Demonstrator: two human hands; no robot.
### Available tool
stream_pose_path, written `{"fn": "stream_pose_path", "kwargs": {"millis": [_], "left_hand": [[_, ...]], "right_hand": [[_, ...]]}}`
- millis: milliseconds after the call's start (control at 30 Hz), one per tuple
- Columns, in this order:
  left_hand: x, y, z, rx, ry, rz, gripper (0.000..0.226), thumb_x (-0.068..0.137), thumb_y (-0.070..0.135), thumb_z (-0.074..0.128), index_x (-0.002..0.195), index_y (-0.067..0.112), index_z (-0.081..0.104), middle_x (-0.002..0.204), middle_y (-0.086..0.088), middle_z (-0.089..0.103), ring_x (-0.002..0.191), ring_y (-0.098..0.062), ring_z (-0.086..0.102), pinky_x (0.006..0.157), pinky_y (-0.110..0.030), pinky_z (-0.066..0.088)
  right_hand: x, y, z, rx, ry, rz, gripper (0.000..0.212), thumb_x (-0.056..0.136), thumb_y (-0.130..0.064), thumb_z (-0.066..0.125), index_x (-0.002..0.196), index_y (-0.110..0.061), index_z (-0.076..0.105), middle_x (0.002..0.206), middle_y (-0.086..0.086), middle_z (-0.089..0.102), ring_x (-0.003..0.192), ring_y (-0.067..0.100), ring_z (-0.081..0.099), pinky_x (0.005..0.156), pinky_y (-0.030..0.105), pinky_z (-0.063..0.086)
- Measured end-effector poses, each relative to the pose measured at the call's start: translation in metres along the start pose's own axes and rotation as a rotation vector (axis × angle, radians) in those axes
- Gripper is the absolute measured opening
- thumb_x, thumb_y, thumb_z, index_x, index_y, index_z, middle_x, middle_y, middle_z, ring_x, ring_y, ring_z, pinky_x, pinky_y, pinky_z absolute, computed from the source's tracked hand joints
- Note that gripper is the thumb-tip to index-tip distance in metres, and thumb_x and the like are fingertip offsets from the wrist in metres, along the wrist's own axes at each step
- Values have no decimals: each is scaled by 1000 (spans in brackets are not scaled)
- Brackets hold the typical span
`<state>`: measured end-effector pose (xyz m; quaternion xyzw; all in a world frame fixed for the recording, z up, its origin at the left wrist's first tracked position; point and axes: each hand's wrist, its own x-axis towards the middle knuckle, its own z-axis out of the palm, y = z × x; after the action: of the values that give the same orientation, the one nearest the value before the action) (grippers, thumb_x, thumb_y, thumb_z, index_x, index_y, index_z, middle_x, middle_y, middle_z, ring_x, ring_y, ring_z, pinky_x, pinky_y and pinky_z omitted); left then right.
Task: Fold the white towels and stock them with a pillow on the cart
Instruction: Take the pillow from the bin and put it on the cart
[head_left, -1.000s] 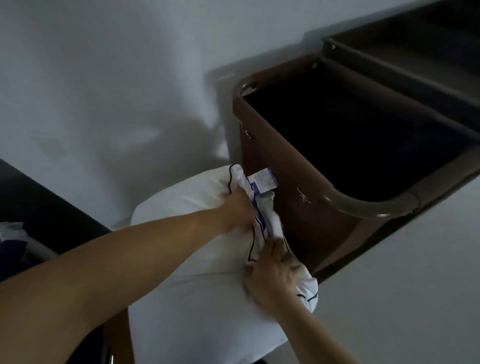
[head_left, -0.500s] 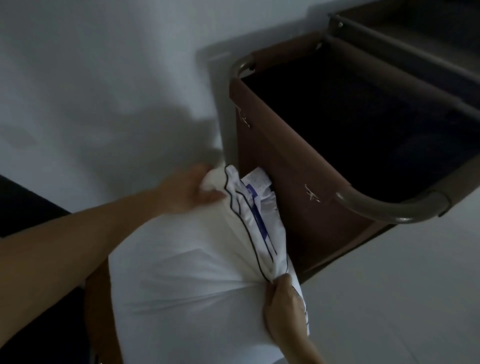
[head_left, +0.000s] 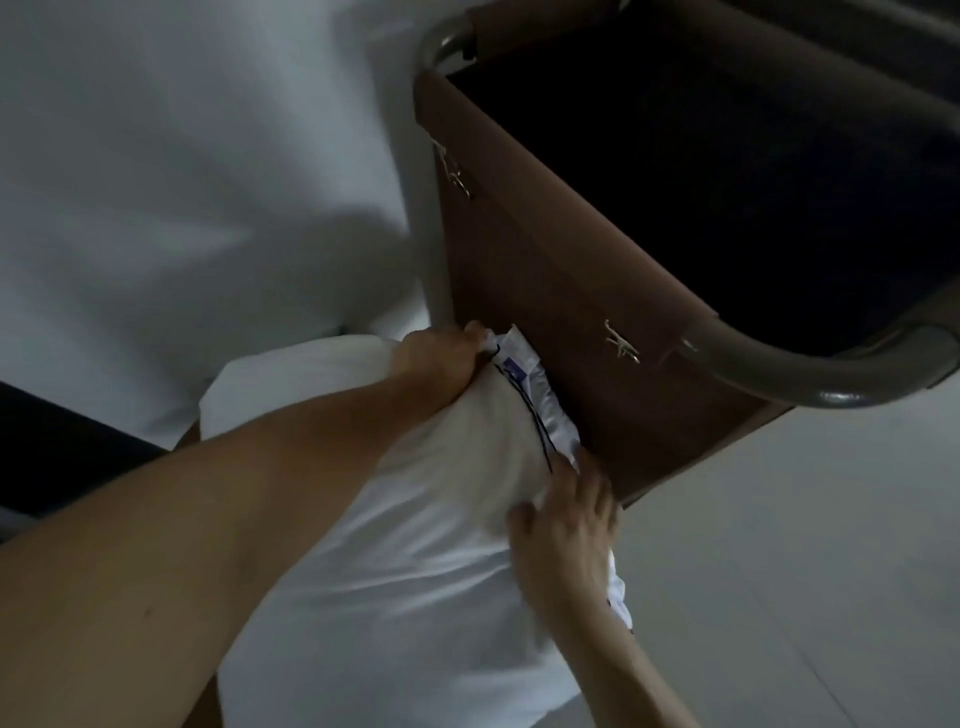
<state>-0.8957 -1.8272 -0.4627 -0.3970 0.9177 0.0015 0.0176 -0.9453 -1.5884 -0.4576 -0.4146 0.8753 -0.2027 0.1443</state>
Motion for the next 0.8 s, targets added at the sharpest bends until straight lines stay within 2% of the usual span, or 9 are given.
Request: {"fn": "stream_pose_path", "kwargs": {"millis": [33, 100, 167, 267, 333, 433, 567, 667, 800], "left_hand": [[2, -4, -1, 5, -17, -19, 35, 102, 44, 37, 129, 27, 51, 115, -9, 66, 98, -35, 65, 78, -39, 51], [1, -8, -4, 26, -5, -9, 33, 103, 42, 37, 127, 27, 52, 112, -10, 66, 97, -35, 66, 80, -42, 53], [-1, -8, -11, 11, -1, 13, 34, 102, 43, 40, 128, 25, 53, 113, -11, 66, 99, -36, 64, 82, -43, 52], [-2, -10, -33, -60, 18, -14, 49, 97, 51, 45, 127, 14, 53, 120, -15, 60, 109, -38, 58, 87, -44, 46], [-17, -16, -51, -70, 115, -28, 62, 90, 56, 42, 131, 10, 51, 128, -18, 55, 118, -40, 50, 95, -47, 41], [-83, -27, -60, -14, 168, -65, 79, 85, 65, 30, 151, 21, 32, 156, -17, 30, 143, -43, 23, 108, -62, 26], [-188, -38, -20, 61, 51, -103, 85, 80, 74, 38, 155, 37, 20, 165, -13, 6, 148, -47, 3, 102, -76, 21], [-191, -46, 0, 43, -79, -207, 93, 75, 79, 40, 154, 42, 8, 165, -11, -7, 148, -46, -9, 104, -77, 14], [-166, -53, 1, 60, -119, -202, 92, 78, 82, 30, 152, 45, -10, 162, -8, -21, 145, -45, -22, 107, -75, 5]], "right_hand": [[-1, -15, -2, 34, 41, -161, 61, 94, -50, 41, 147, -21, 39, 155, 12, 35, 144, 39, 28, 110, 58, 27], [-3, -34, 4, -13, -108, -338, 76, 89, -79, 14, 154, -42, 19, 166, 0, 10, 153, 34, 0, 114, 63, 5], [2, -31, 17, -95, -234, -289, 85, 77, -90, 6, 153, -50, 1, 166, -6, -9, 151, 33, -14, 112, 68, -5], [17, -4, 41, -197, -375, -92, 89, 77, -90, 11, 150, -48, -16, 164, -6, -20, 149, 37, -20, 111, 72, 1], [21, 7, 52, -196, -433, -24, 92, 75, -90, 11, 150, -46, -20, 164, -6, -21, 148, 37, -22, 111, 72, 4], [25, 6, 58, -82, -465, 50, 104, 70, -94, 18, 151, -41, -21, 163, -2, -24, 149, 34, -22, 113, 71, 1], [36, 8, 57, 80, -477, 298, 154, 39, -104, 36, 154, -19, -19, 164, 8, -18, 151, 27, -17, 116, 65, 3], [41, 4, 57, 92, -486, 341, 160, 31, -101, 46, 155, -18, -11, 165, 8, -8, 152, 24, -7, 117, 61, 9], [60, 11, 61, 275, -466, 418, 160, 26, -98, 63, 154, -18, 12, 158, 12, 25, 145, 31, 29, 116, 53, 28]]}}
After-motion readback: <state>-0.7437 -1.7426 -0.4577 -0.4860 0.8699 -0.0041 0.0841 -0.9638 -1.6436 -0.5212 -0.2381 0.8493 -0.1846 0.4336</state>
